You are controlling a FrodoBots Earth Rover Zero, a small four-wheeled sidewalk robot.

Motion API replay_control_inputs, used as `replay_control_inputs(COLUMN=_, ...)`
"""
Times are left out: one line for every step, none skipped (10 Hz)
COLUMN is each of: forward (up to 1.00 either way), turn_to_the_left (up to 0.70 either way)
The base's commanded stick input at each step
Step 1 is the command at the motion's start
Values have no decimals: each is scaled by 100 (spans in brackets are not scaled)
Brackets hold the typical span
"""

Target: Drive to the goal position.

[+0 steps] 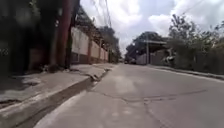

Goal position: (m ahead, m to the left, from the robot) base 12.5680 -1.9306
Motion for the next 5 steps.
replay_control_inputs(forward=100, turn_to_the_left=-22)
replay_control_inputs(forward=100, turn_to_the_left=-35)
replay_control_inputs(forward=100, turn_to_the_left=-40)
replay_control_inputs(forward=100, turn_to_the_left=-25)
replay_control_inputs(forward=100, turn_to_the_left=-7)
